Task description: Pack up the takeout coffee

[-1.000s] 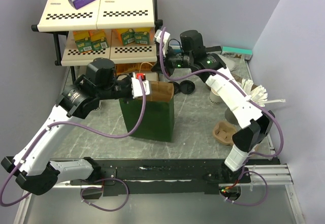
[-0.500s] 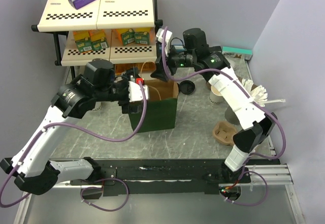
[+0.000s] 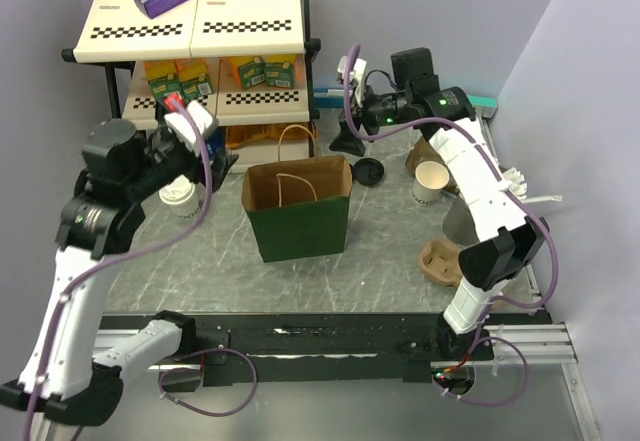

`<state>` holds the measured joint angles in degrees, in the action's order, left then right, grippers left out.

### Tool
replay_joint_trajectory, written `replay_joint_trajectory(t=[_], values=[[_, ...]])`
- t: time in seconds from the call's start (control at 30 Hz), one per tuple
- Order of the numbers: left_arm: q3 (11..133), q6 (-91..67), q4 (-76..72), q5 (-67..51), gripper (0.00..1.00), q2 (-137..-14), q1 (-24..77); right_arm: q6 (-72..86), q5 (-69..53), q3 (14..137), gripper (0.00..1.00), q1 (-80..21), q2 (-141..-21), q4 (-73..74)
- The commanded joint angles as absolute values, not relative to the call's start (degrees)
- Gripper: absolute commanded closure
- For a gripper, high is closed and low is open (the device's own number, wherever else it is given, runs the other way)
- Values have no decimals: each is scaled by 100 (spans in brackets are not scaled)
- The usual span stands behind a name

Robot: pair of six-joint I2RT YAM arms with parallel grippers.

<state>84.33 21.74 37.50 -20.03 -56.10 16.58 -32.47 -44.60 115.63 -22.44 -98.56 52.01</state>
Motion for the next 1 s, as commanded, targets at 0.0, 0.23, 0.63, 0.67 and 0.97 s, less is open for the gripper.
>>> replay_joint_trajectory(t=[0.0, 0.23, 0.63, 0.67, 0.97], values=[[8069, 599, 3129, -1855, 1, -5959, 1143, -4016, -4895, 11689, 14, -2364, -10212, 5431], [7919, 88, 2777, -1828, 1, -6029, 633, -4649, -4764, 12181, 16, -2566, -10863, 5932], [8113, 378, 2821, -2048, 1, -6275, 483, -4983, -5010, 12411, 89, -2724, -10978, 6688], [8069, 404, 2804, -2039, 1, -6284, 483, -4992, -4949, 12306, 100, -2751, -10925, 6706], [7567, 483, 2567, -1986, 1, -6302, 483, -4377, -3711, 9196, 100, -3313, -8538, 4098]])
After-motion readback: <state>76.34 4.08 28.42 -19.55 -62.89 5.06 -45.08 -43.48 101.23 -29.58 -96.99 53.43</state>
